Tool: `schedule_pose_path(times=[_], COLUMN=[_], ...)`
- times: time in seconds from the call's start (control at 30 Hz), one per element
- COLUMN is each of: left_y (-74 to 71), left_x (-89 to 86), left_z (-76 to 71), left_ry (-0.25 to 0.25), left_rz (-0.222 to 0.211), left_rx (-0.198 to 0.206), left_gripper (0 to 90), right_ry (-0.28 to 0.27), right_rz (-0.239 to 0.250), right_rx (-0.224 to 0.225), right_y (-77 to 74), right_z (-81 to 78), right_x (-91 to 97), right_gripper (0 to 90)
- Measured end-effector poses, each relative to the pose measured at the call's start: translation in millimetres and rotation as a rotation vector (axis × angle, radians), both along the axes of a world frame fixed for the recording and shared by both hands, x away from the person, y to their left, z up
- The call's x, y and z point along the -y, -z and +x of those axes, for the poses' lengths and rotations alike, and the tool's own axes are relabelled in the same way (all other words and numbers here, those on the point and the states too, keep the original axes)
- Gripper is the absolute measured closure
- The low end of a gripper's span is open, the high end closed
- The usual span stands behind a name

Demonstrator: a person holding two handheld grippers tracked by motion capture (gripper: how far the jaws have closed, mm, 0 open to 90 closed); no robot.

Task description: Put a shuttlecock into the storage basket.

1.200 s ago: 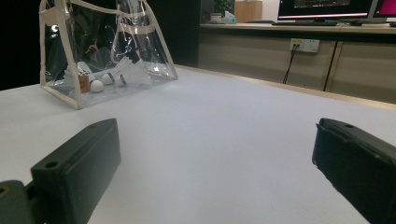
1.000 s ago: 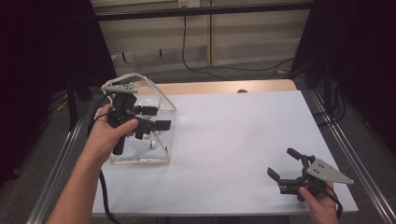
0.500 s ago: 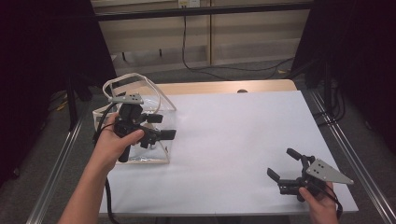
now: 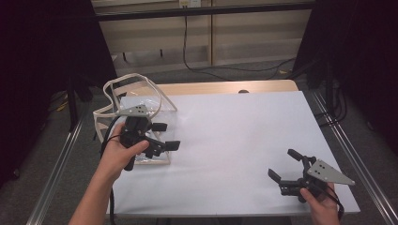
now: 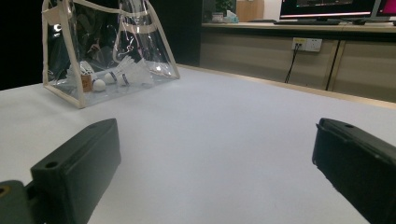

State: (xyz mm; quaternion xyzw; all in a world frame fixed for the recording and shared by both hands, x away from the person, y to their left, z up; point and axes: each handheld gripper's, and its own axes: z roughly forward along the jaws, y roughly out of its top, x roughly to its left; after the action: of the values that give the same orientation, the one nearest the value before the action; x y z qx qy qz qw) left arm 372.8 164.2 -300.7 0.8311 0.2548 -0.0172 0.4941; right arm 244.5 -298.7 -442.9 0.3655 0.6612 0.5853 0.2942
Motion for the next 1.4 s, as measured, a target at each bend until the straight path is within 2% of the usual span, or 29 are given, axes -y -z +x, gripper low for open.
schedule_pose_path(times=[0.2,0.63,0.87,1.27,1.4], left_y=[10.1,28.7,37.8,49.2,52.2], left_x=[-1.6,-6.5,-9.3,-14.0,-15.4], left_z=[-2.4,-5.0,-5.6,-7.7,-8.2], left_ry=[-0.001,-0.008,-0.018,-0.019,-0.021], left_rz=[-0.024,-0.033,-0.052,-0.057,-0.072], left_rx=[-0.002,0.005,0.001,0.001,0.005], left_gripper=[6.5,5.9,5.8,5.8,5.8], right_ry=[0.000,0.001,0.001,0.001,0.001], right_rz=[0.000,-0.001,0.000,0.003,-0.001], right_rx=[-0.001,0.000,0.001,0.000,0.000], right_y=[0.0,-0.1,-0.1,-0.1,-0.2], right_z=[0.0,-0.2,-0.3,-0.5,-0.5], right_x=[0.1,0.5,0.9,0.7,0.6], right_gripper=[0.9,0.9,0.9,0.9,1.0])
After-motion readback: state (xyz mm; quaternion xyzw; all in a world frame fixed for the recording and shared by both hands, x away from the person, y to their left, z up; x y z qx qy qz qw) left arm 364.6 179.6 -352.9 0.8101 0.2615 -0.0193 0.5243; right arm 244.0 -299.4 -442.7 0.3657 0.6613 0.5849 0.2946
